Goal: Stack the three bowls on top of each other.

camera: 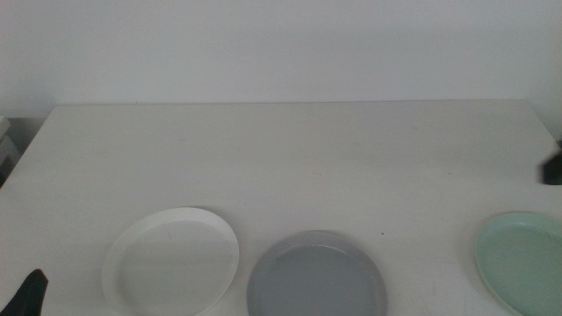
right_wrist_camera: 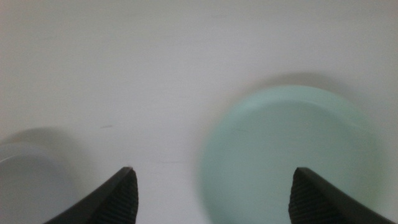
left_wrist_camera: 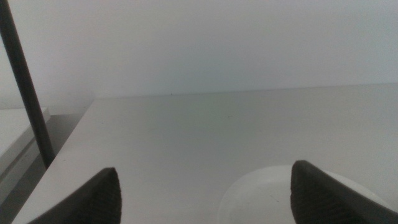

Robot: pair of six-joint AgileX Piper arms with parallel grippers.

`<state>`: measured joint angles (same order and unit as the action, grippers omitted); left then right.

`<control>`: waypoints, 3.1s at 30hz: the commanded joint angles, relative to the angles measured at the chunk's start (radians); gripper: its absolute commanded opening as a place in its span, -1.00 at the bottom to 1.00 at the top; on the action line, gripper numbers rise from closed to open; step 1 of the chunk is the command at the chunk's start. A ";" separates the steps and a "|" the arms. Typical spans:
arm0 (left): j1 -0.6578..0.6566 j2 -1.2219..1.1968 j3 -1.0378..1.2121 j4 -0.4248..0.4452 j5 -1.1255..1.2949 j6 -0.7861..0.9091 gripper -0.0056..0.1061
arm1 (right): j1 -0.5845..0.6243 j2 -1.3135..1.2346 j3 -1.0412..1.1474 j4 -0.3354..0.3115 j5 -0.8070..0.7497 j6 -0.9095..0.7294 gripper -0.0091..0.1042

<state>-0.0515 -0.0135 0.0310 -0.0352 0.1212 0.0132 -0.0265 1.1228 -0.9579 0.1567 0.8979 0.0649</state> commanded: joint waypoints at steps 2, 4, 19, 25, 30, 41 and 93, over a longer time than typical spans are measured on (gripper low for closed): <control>0.001 -0.014 -0.005 -0.004 -0.079 -0.013 0.98 | -0.192 -0.033 -0.034 0.025 0.033 -0.108 0.25; 0.001 -0.014 -0.005 -0.004 -0.079 -0.013 0.98 | -0.294 -0.028 -0.027 0.019 0.053 -0.154 0.25; 0.001 -0.014 -0.005 -0.004 -0.079 -0.013 0.98 | -0.529 0.240 -0.017 0.000 0.016 -0.225 0.23; 0.001 -0.014 -0.005 -0.004 -0.079 -0.013 0.98 | -0.529 0.389 -0.017 -0.001 -0.062 -0.228 0.17; 0.001 -0.014 -0.005 -0.004 -0.079 -0.013 0.98 | -0.520 0.483 -0.017 0.009 -0.125 -0.227 0.12; 0.001 -0.014 -0.005 -0.004 -0.079 -0.013 0.98 | -0.449 0.664 -0.019 0.044 -0.213 -0.227 -0.06; 0.001 -0.014 -0.005 -0.004 -0.079 -0.013 0.98 | 0.500 0.499 -0.108 0.114 -0.148 0.015 -0.86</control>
<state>-0.0515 -0.0135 0.0310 -0.0352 0.1212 0.0132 0.4711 1.6554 -1.0542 0.2668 0.7915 0.0924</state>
